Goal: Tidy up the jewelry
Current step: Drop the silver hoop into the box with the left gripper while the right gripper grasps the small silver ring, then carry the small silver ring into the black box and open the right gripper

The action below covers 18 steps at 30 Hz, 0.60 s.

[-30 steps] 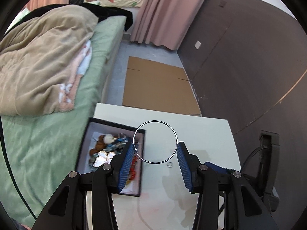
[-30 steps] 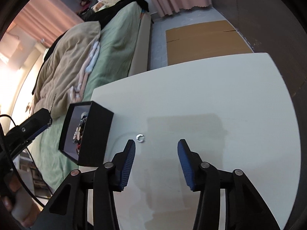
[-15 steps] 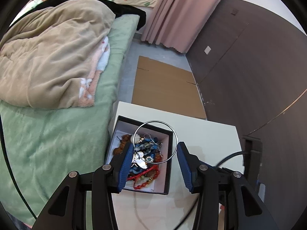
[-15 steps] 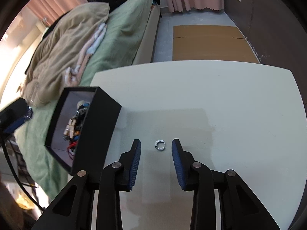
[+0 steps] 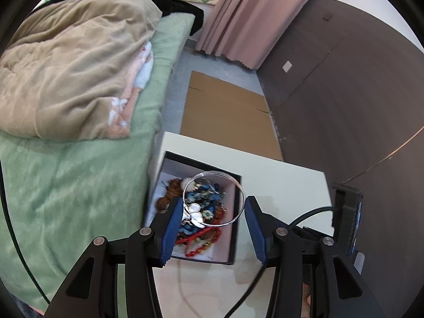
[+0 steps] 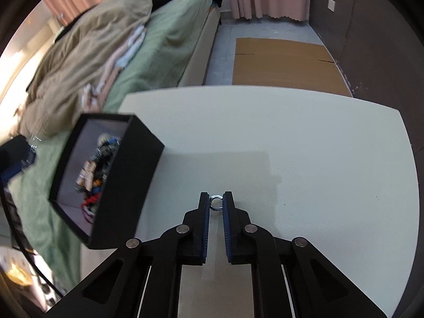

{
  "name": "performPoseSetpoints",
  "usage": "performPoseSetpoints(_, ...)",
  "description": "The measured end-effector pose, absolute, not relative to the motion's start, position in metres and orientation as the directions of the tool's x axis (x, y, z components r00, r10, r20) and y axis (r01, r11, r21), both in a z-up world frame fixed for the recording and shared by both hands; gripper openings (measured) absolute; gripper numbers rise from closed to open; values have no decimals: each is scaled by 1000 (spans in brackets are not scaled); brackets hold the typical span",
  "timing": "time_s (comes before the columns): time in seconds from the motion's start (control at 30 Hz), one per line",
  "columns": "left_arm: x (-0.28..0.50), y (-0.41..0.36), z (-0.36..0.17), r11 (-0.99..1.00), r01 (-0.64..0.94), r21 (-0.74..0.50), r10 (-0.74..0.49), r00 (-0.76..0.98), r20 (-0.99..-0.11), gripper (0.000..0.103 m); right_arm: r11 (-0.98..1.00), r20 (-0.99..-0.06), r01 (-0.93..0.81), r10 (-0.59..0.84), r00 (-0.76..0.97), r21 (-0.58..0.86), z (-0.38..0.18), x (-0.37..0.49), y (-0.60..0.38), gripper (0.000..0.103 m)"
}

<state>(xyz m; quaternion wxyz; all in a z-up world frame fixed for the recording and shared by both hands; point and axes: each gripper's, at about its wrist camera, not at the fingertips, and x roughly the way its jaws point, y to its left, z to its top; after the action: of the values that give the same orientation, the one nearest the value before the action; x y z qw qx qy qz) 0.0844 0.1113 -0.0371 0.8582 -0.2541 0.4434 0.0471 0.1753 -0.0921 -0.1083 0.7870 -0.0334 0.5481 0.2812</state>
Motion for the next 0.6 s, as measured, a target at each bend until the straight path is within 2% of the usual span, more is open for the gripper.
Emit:
performPoseSetpoints(0.1, 86, 109, -40, 860, -299, -414, -173, 591, -788, 51, 832, -864, -467, 445, 237, 300, -101, 175, -101, 11)
performPoseSetpoints(0.17, 85, 108, -43, 857, -302, -417, -179, 584, -792, 59, 826, -854, -463, 464, 234, 322, -99, 175, -104, 11)
performPoseSetpoints(0.23, 83, 110, -44, 848, -314, -426, -180, 586, -790, 72, 818, -844, -458, 485, 226, 348, -97, 174, -106, 11)
performPoseSetpoints(0.3, 79, 112, -41, 842, -322, -434, -174, 599, -782, 77, 811, -834, -452, 505, 222, 371, -95, 173, -108, 11)
performPoseSetpoints(0.6, 65, 124, -36, 831, -348, -433, -143, 619, -773, 78, 728, -745, -480, 635, 203, 489, -72, 158, -103, 11)
